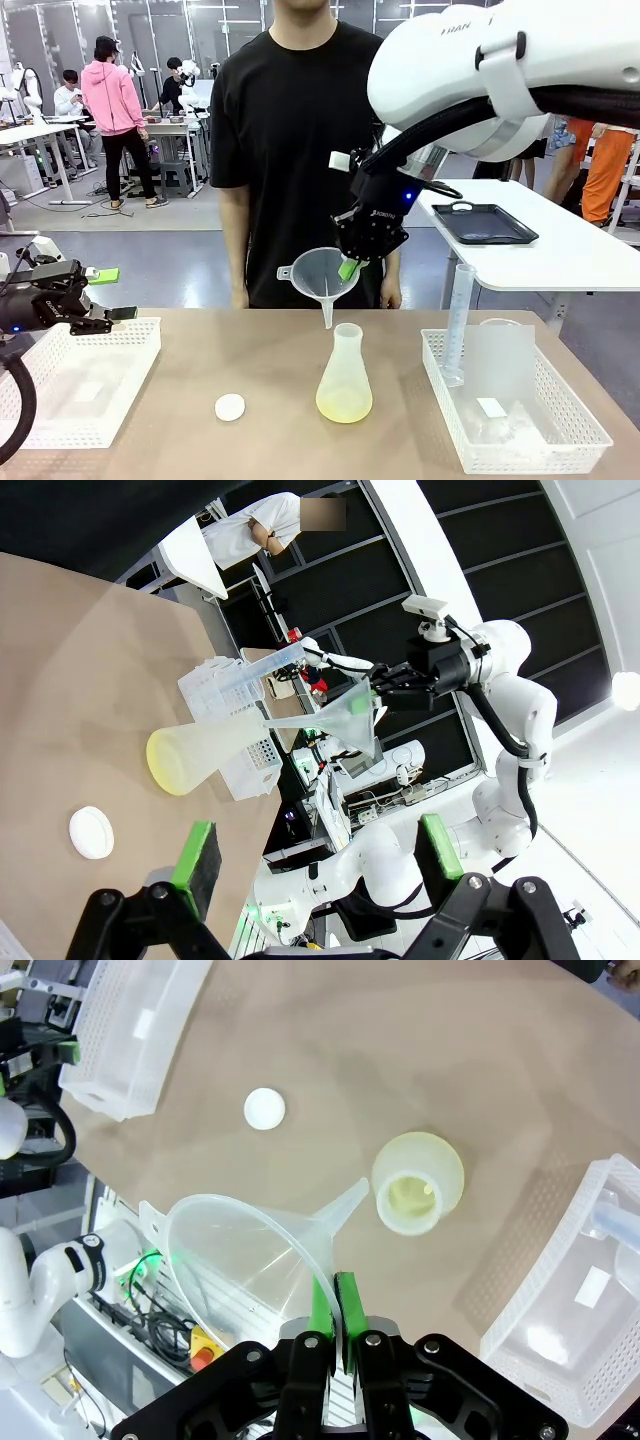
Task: Prepare the solutions needed for the experiment.
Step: Once the solution is in the Big flask , pick up the Plastic Funnel and place it back into the right Organizing basket.
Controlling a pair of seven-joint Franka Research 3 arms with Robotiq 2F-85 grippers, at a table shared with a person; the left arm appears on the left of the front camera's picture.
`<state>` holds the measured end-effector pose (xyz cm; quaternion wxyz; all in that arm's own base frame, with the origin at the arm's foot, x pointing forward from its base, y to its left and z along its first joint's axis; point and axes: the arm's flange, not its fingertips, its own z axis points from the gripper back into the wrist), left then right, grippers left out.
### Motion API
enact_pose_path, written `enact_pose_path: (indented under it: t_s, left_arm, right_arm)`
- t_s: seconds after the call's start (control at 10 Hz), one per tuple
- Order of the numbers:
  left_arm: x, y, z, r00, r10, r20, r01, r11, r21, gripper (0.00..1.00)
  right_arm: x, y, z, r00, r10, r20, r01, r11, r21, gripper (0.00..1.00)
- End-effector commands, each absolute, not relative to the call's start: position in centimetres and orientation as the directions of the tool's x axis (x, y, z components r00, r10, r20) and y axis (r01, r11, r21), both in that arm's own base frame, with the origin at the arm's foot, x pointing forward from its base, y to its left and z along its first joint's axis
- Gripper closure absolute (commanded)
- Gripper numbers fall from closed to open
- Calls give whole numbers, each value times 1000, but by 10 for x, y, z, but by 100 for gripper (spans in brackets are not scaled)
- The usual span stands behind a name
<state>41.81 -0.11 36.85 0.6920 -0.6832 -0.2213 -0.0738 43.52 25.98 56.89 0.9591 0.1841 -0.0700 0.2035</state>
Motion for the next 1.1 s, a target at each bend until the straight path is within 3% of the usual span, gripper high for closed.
enact_pose_path:
  t_s: [0.0, 0.5, 0.7, 1.0]
  left_arm:
    - [419, -1, 369, 890, 196, 411, 406, 66, -911, 0]
    - [419, -1, 369, 890, 196, 411, 406, 66, -911, 0]
    - [419, -1, 369, 890, 196, 411, 406, 66, -911, 0]
    - [419, -1, 369, 890, 196, 411, 406, 66, -911, 0]
  right_arm:
    - [421, 252, 576, 906, 370, 207, -421, 844, 334, 100]
    - [414, 228, 590, 906, 369, 209, -418, 863, 285, 100]
    - [411, 190, 597, 931, 305, 200, -351, 900, 258, 100]
    - [384, 121, 602, 974, 187, 125, -219, 918, 330, 100]
